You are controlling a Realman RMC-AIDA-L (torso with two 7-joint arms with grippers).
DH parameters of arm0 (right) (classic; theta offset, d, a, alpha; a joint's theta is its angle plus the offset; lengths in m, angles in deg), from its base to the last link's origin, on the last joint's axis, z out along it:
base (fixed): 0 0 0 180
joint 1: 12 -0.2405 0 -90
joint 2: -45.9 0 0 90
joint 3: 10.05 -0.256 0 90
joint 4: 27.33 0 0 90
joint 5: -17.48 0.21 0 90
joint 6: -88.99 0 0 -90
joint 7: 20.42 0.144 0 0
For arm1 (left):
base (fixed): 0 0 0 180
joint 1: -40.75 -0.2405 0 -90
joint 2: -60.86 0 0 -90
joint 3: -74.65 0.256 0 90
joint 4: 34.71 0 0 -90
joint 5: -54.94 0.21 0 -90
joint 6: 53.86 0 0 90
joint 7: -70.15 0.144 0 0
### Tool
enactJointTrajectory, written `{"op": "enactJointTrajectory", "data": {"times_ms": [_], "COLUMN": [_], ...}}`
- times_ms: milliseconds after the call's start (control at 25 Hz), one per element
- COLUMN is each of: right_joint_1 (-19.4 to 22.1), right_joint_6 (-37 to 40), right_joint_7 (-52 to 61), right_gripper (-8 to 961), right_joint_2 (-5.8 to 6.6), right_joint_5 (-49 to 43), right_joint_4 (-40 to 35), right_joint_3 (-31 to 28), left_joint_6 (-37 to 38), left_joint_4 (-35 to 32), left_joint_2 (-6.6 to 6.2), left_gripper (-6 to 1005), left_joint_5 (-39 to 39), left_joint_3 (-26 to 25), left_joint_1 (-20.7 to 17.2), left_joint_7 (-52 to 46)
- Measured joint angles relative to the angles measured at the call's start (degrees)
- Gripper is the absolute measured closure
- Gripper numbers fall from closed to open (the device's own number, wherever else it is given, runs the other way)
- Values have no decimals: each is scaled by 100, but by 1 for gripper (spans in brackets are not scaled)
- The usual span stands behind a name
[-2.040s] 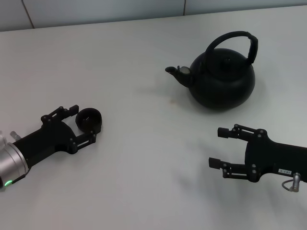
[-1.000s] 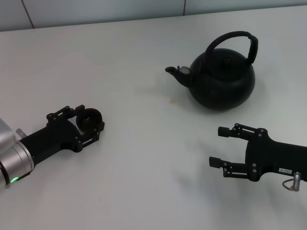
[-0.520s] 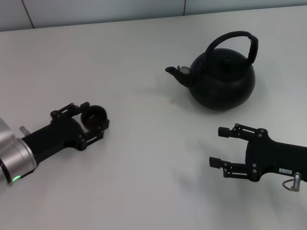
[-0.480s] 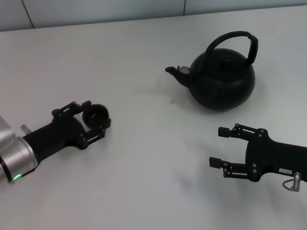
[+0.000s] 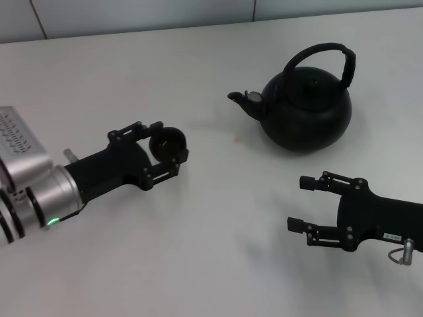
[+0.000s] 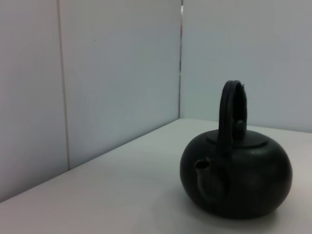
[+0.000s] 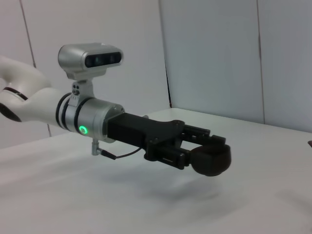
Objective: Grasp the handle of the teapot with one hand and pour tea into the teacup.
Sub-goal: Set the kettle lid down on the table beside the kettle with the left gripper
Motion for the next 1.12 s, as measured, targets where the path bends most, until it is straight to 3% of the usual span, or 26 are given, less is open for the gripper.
{"op": "enactJointTrajectory", "data": {"times_ms": [160, 200, 360, 440, 1120], "right_joint_1": [0, 0, 0, 0, 8], "right_joint_6": [4, 5, 8, 9, 13], "right_joint_7": [0, 0, 0, 0, 0], "right_gripper": [144, 144, 144, 144, 144], "right_joint_2": [-4, -5, -6, -6, -6], "right_joint_5": [0, 0, 0, 0, 0], "right_joint_4": [0, 0, 4, 10, 15], "right_joint_3": [0, 0, 0, 0, 6], "left_joint_6": [-14, -223, -283, -461, -1023], "left_joint_4": [53, 336, 429, 724, 1140], "left_joint_2": [0, 5, 8, 9, 9], "left_gripper": [308, 308, 308, 307, 306], "left_joint_5": [3, 14, 16, 11, 7], "left_joint_3": [6, 6, -2, -45, -439], "left_joint_1": [78, 399, 460, 672, 810], "left_joint_7": [2, 195, 263, 422, 874]}}
